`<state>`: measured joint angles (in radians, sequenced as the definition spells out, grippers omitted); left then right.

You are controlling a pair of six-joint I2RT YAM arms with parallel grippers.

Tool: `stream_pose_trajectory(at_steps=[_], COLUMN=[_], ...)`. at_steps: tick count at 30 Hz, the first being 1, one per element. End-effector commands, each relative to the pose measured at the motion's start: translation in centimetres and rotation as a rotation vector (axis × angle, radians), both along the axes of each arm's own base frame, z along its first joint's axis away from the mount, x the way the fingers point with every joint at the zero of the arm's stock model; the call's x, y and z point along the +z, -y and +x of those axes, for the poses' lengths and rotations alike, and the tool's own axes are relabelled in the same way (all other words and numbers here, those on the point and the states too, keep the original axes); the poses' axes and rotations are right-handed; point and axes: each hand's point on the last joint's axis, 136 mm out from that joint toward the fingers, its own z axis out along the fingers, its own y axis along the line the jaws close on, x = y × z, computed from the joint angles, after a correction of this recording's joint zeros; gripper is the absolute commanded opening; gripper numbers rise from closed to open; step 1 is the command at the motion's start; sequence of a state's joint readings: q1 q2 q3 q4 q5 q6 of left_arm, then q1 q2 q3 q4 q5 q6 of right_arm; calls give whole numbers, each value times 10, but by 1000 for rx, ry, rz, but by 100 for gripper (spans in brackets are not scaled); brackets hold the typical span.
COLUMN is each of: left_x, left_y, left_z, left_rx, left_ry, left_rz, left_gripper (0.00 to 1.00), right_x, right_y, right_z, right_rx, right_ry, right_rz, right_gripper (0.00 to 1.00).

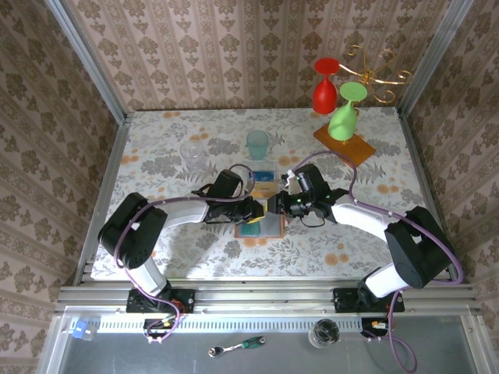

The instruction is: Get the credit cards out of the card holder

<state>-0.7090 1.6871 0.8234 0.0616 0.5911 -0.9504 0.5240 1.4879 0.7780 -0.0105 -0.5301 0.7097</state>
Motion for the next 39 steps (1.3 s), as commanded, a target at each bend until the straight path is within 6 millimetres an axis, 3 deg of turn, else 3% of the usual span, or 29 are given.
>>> stream_pose_trajectory(at_steps=[1, 6, 19, 29, 39], left_x=[6, 14, 22, 17, 0], left_y=[14, 26, 26, -9, -56], left_z=[1, 4, 11, 14, 8], left_rx=[-22, -41, -40, 23, 95], left_ry=[-7, 6, 22, 27, 9], left_rz=[-21, -39, -45, -23, 38], left_gripper=[23, 29, 32, 29, 24], right_x=[1, 3, 8, -6, -25], right_y=[9, 12, 12, 1, -26], right_z=[-3, -4, -4, -4, -8], right_rx=[-7, -10, -13, 1, 54], right_ry=[12, 15, 17, -31, -84], right_rz=[-21, -24, -16, -5, -24], right_gripper=[30, 30, 31, 30, 30])
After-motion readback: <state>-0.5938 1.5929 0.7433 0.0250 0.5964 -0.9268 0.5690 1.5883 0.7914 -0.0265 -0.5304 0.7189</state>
